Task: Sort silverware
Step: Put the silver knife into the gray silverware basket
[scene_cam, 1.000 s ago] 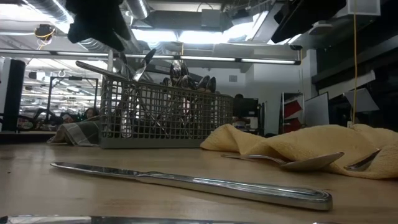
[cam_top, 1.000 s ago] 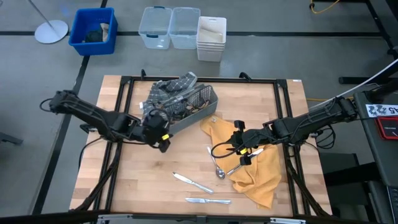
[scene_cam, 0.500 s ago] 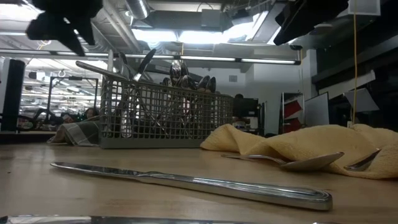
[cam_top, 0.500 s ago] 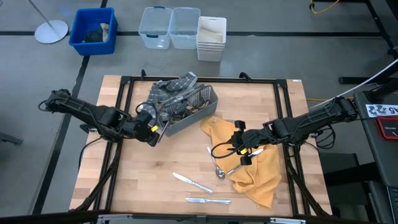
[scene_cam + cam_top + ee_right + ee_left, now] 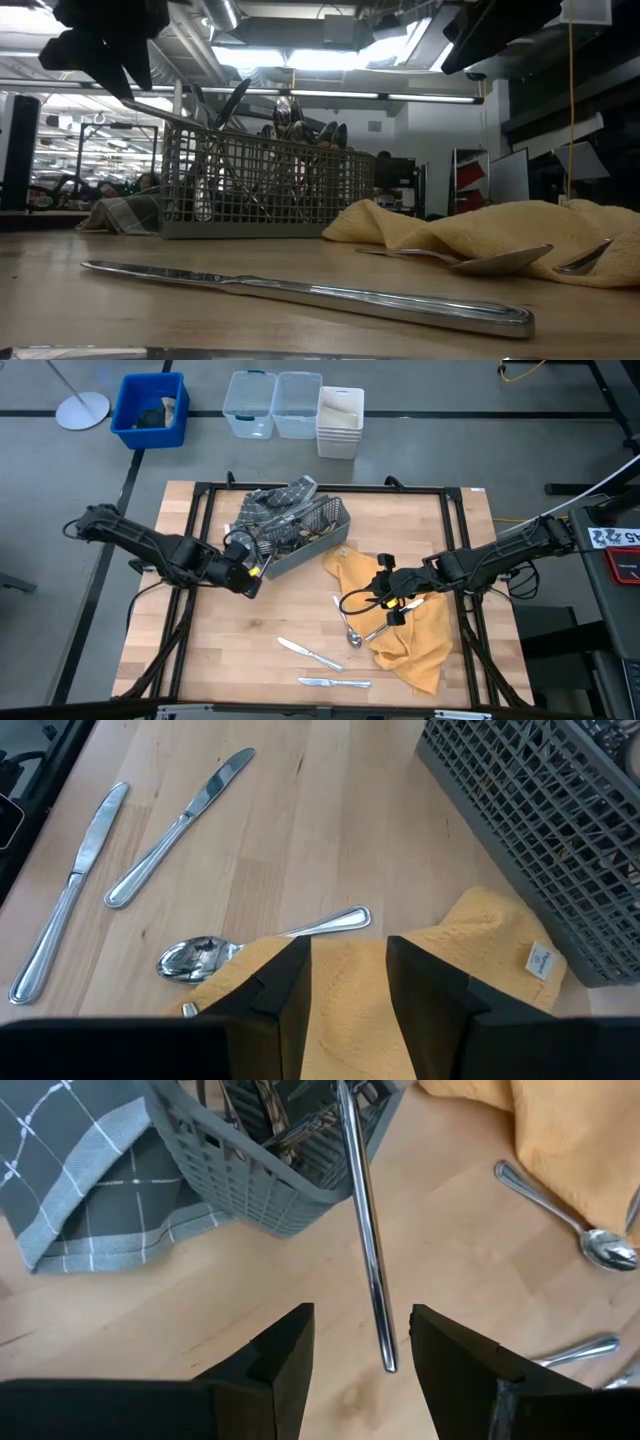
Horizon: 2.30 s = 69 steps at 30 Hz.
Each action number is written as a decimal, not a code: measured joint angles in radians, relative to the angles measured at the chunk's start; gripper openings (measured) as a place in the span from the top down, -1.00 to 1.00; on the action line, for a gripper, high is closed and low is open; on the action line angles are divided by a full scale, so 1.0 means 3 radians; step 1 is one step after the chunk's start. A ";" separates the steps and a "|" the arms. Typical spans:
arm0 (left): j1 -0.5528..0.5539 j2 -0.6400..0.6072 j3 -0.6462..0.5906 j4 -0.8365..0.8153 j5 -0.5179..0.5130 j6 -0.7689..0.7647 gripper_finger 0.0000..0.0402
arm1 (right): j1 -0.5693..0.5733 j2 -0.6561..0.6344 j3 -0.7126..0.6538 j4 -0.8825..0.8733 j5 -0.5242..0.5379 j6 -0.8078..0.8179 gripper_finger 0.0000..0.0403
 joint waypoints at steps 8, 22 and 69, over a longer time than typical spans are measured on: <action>0.0000 0.0070 0.0000 0.0098 -0.0001 0.0012 0.23 | 0.0000 0.0000 0.0000 0.0001 -0.0001 -0.0001 0.34; 0.0000 0.0266 -0.0004 0.0184 0.0010 -0.0015 0.23 | 0.0000 0.0000 0.0000 -0.0057 -0.0009 -0.0001 0.34; 0.0005 0.0309 -0.0005 0.0246 -0.0097 0.0135 0.95 | 0.0001 0.0000 0.0000 -0.0043 0.0000 -0.0001 0.34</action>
